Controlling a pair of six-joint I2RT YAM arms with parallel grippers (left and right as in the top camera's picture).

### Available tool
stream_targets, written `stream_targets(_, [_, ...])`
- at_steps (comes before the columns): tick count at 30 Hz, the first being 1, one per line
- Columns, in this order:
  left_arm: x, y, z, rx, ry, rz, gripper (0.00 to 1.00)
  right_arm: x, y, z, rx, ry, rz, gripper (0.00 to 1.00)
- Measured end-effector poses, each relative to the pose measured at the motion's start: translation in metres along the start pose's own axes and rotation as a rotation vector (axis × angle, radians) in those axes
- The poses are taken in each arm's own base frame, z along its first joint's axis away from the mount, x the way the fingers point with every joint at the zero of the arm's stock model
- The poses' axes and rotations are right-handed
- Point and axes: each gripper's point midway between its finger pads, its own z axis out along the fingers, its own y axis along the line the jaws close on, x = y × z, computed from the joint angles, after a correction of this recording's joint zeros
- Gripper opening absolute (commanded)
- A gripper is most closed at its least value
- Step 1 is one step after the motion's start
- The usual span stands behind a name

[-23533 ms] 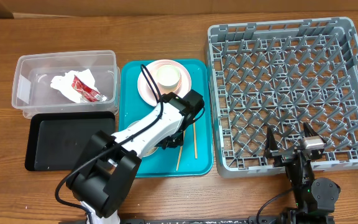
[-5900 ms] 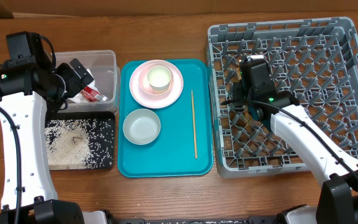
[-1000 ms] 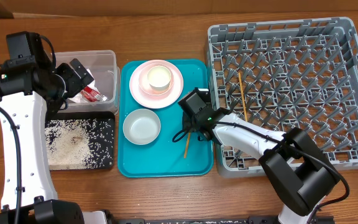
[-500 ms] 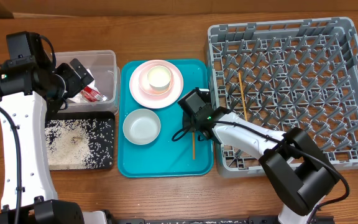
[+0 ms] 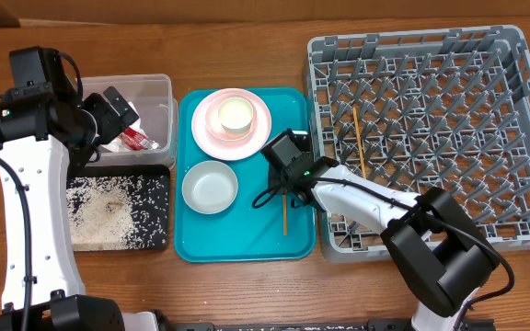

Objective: Sort waste into correct bins and load items into the dishwasher
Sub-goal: 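Carry the second chopstick right and release it into the dish rack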

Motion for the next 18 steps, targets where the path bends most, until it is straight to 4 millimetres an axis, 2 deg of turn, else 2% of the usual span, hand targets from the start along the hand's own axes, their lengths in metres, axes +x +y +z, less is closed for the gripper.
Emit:
stream_targets(8, [0.0,0.0,0.0,0.0,0.0,0.0,1.0,-0.001,0.0,-0.003,0.01,0.012,-0.001,0.04])
stream_targets(11, [0.0,0.0,0.0,0.0,0.0,0.0,1.0,-0.009,0.004,-0.01,0.015,0.005,-0.002,0.04])
stream_targets(15, [0.0,0.0,0.0,0.0,0.0,0.0,1.0,-0.034,0.017,-0.035,-0.022,-0.058,-0.018,0.04])
stream_targets(18, [0.0,0.0,0.0,0.0,0.0,0.0,1.0,-0.059,0.028,-0.07,-0.069,-0.151,-0.064,0.04])
